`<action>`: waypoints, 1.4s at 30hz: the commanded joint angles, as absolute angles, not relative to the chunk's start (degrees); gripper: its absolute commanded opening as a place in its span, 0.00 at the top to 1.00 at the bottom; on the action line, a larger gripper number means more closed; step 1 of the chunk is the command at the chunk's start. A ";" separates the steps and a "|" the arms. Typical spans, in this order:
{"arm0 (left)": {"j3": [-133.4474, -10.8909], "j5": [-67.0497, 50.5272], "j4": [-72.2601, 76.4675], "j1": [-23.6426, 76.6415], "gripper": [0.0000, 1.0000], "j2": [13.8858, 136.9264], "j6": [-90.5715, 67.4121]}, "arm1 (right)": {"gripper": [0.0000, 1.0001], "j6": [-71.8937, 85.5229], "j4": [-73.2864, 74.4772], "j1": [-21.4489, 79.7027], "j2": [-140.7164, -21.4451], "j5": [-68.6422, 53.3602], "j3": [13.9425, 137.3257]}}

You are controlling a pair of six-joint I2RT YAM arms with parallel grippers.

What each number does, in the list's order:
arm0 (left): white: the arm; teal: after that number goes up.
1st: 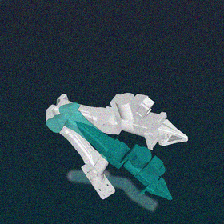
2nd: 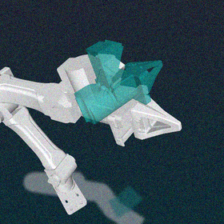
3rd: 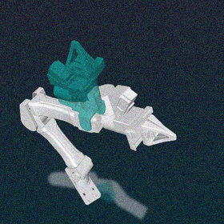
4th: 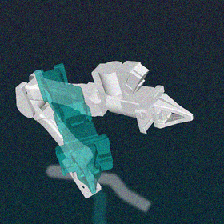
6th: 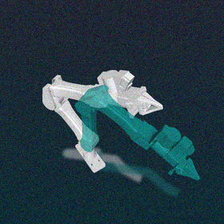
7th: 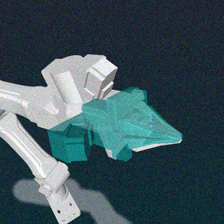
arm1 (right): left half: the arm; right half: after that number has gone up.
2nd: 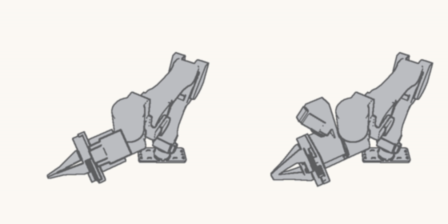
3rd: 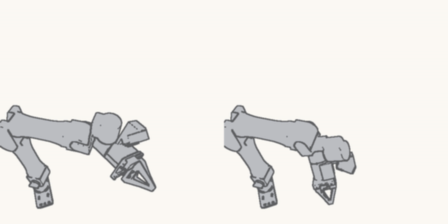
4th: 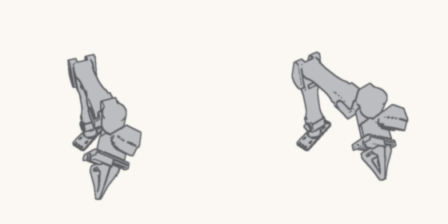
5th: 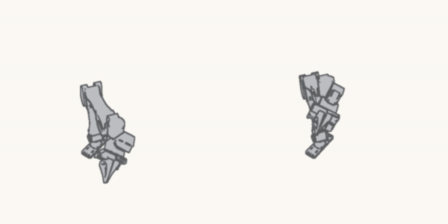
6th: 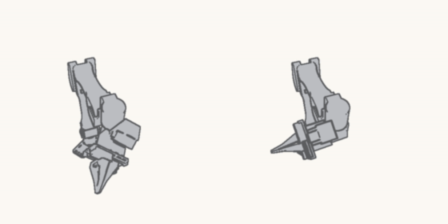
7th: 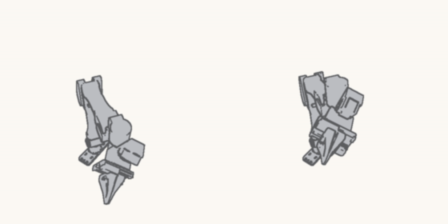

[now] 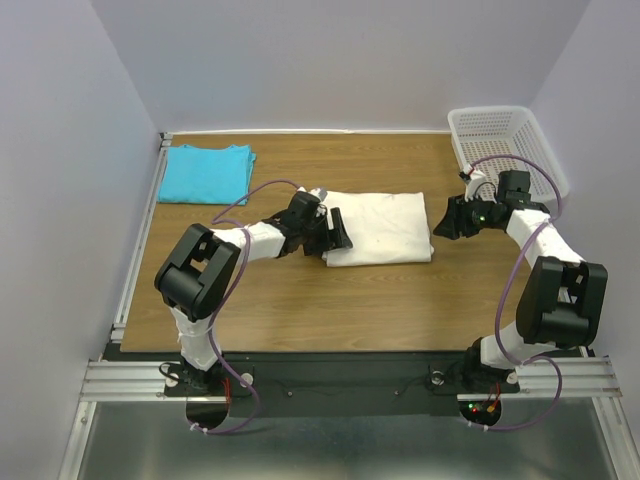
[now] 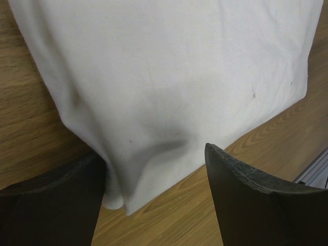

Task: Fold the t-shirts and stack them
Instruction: Neatly place the folded tshirt to the corner

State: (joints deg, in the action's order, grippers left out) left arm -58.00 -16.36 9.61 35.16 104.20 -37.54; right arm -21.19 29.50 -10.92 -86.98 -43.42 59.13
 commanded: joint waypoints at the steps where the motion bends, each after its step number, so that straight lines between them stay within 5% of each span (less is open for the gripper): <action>1: -58.71 -13.62 7.21 35.33 0.16 105.38 -38.67 | 0.43 -20.92 27.42 -11.43 -84.90 -44.82 58.71; 7: -60.73 -14.76 8.52 35.33 0.18 109.24 -40.25 | 0.43 -21.01 27.51 -11.60 -85.08 -44.91 58.62; 14: -59.07 -16.26 12.30 35.33 0.37 112.15 -41.22 | 0.43 -20.83 27.51 -11.87 -85.08 -45.26 58.62; 17: -58.19 -17.40 14.23 35.33 0.57 111.45 -40.61 | 0.43 -20.83 27.51 -12.04 -85.08 -45.26 58.62; 21: -58.36 -17.93 15.03 35.33 0.97 109.08 -37.80 | 0.43 -20.74 27.51 -12.13 -84.99 -45.35 58.62; 42: -72.68 -4.49 -2.72 23.65 1.00 101.60 -7.48 | 0.43 -20.66 27.51 -12.83 -84.99 -45.88 58.54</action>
